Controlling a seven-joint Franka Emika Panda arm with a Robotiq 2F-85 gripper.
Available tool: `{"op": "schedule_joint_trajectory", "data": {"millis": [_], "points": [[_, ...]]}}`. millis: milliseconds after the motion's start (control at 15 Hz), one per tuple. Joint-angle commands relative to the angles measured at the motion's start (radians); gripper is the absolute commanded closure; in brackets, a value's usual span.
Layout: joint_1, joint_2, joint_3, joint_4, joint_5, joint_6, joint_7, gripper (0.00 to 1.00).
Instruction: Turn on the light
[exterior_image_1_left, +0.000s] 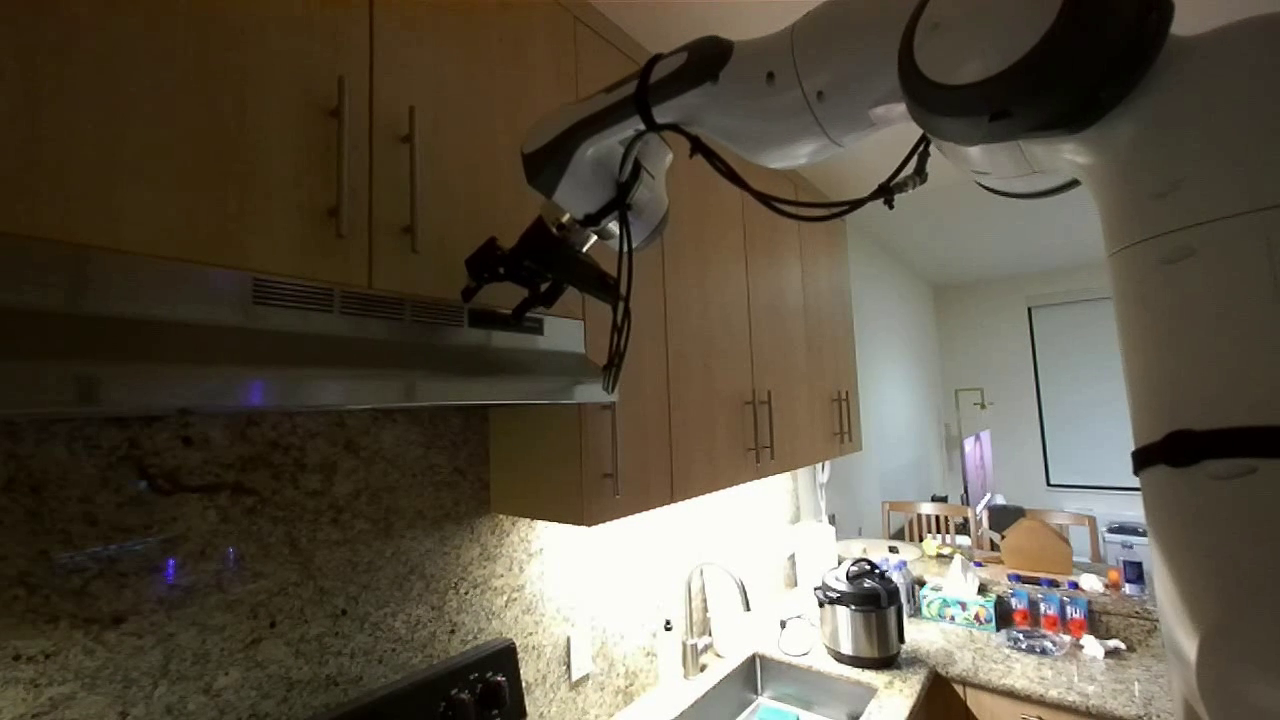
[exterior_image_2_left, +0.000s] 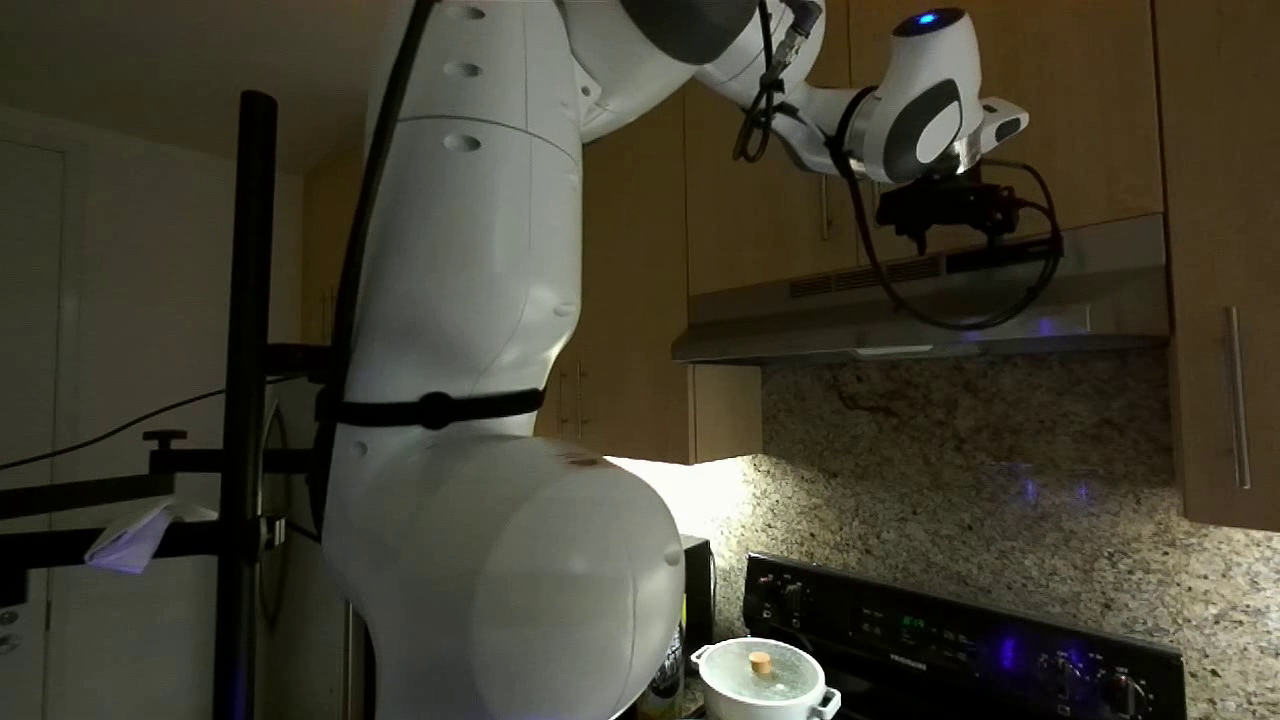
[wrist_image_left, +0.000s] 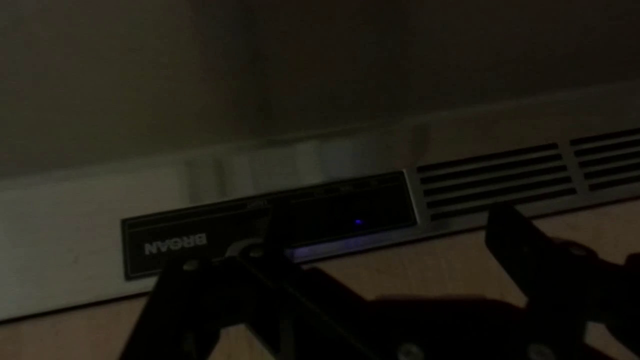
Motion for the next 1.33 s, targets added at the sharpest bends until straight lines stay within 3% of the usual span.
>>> {"op": "schedule_joint_trajectory", "data": {"millis": [0, 667, 1267], "points": [[-0.012, 0.044, -0.012, 0.058, 0.035, -0.012, -0.059, 0.0], [-0.007, 0.099, -0.02, 0.117, 0.022, -0.031, -0.044, 0.0], [0.019, 0.077, 0.014, 0.091, 0.023, -0.072, -0.057, 0.0]]}}
